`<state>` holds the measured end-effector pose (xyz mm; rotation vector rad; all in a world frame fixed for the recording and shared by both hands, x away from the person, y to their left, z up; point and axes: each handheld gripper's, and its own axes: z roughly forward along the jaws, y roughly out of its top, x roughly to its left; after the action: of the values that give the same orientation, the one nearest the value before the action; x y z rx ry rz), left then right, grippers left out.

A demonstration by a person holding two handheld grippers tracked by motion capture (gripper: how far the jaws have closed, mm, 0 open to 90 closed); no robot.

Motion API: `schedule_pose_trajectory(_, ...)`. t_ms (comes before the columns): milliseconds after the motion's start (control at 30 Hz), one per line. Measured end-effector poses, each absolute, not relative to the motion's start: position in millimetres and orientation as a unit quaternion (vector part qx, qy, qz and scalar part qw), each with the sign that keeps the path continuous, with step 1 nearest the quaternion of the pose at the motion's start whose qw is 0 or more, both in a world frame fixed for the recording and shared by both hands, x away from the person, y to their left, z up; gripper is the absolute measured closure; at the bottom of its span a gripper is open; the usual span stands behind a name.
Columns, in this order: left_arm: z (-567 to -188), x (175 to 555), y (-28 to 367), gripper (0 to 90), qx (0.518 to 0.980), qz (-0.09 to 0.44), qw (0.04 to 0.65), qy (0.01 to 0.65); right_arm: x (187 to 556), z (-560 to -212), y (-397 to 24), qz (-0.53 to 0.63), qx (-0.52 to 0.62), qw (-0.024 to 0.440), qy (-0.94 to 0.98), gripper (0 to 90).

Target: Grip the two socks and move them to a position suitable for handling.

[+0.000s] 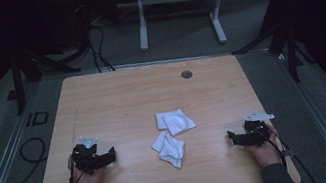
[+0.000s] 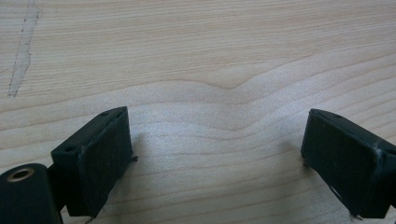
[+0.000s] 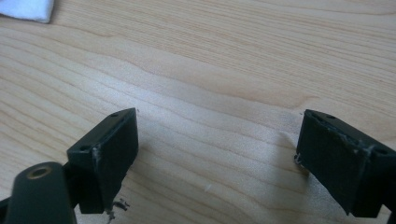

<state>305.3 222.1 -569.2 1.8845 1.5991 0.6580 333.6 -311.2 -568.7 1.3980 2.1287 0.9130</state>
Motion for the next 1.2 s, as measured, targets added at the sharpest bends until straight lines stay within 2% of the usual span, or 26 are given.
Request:
schedule_pose_trajectory(533,-569,306,222,8.7,0.705,0.246,0.286,0.6,334,-569,-312,0.33,0.501,0.214,0.771,12.5)
schedule_pose_trajectory(767,-569,306,222,8.8,0.703,0.246,0.286,0.602,337,-564,-311,0.317,0.491,0.198,0.787,15.7)
schedule_pose_trajectory(833,-569,306,222,8.8,0.703,0.246,0.286,0.602,336,-562,-310,0.314,0.485,0.193,0.793,22.1)
schedule_pose_trajectory(967,-569,306,222,8.7,0.704,0.246,0.286,0.602,332,-555,-307,0.315,0.47,0.181,0.804,43.5)
schedule_pose_trajectory(1067,-569,306,223,8.7,0.704,0.247,0.286,0.602,327,-549,-302,0.318,0.452,0.174,0.815,54.3)
schedule_pose_trajectory(1200,-569,306,222,8.7,0.703,0.246,0.286,0.602,322,-540,-293,0.318,0.429,0.171,0.828,62.9)
